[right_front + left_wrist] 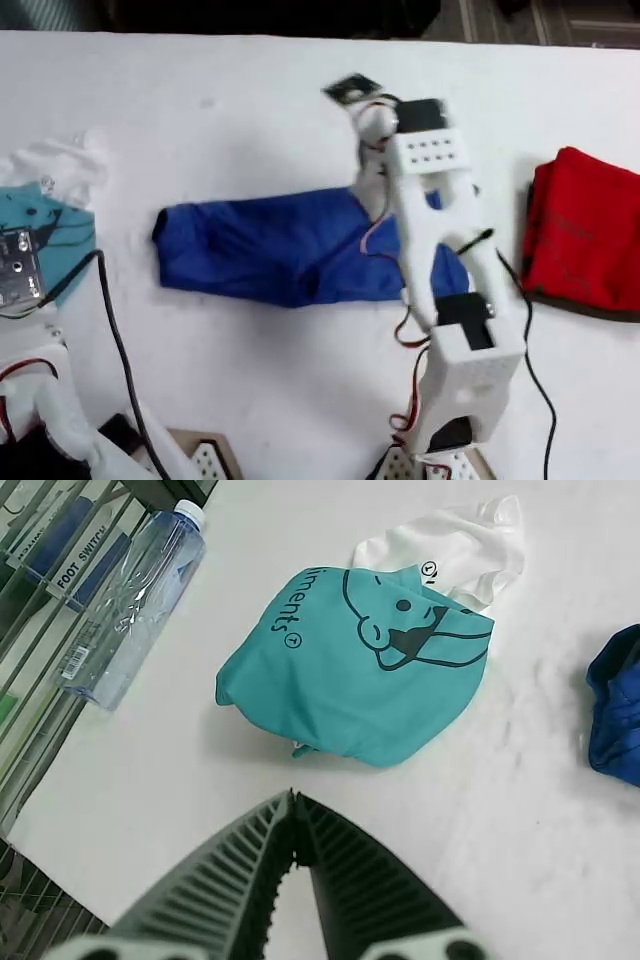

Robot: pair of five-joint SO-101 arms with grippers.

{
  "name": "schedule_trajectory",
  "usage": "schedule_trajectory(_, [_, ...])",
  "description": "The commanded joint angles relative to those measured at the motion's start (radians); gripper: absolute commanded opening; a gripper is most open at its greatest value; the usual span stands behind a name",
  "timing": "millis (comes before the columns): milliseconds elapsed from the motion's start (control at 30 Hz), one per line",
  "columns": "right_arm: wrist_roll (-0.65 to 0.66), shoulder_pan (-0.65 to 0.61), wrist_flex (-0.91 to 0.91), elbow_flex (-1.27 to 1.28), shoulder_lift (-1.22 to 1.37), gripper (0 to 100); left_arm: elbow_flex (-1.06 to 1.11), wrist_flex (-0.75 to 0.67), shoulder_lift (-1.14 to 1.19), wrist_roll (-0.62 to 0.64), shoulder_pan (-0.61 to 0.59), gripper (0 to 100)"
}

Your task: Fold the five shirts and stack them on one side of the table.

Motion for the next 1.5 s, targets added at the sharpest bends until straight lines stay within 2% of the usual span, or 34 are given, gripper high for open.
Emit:
schedule_trajectory(0, [-0.011,0.088,-0.058,0.012,0.024,32.3,-0.003,-0.002,-0.001,-0.009,0.002,3])
schedule_trajectory(200, [-0.011,0.134,-0.186,0.012,0.151,32.3,-0.003,-0.002,-0.004,-0.069,0.064,3])
schedule_trajectory(467, [-0.011,0.185,-0.294,0.012,0.245,32.3,-0.003,-0.002,-0.001,-0.078,0.068,3])
schedule_trajectory(667, [-0.011,0.182,-0.252,0.017,0.320,32.3,-0.003,-0.002,-0.001,-0.078,0.068,3])
schedule_trajectory(833, [-0.011,0.130,-0.191,0.017,0.383,32.1,-0.003,-0.002,-0.001,-0.078,0.068,3])
schedule_trajectory(900, [-0.011,0.116,-0.185,0.017,0.412,28.4,-0.003,-0.002,-0.001,-0.078,0.068,3])
schedule_trajectory(1033, [-0.011,0.122,-0.185,-0.003,0.438,1.3,-0.005,-0.002,-0.004,-0.078,0.068,3])
schedule_trajectory(1100, [-0.009,0.142,-0.171,-0.015,0.437,4.6,-0.005,-0.002,-0.004,-0.078,0.068,3])
schedule_trajectory(1200, [0.002,0.183,-0.117,-0.075,0.424,1.8,-0.005,-0.002,-0.004,-0.078,0.068,3])
schedule_trajectory(1467, [0.298,0.352,0.015,-0.276,0.311,2.0,-0.011,-0.002,-0.005,-0.078,0.068,3])
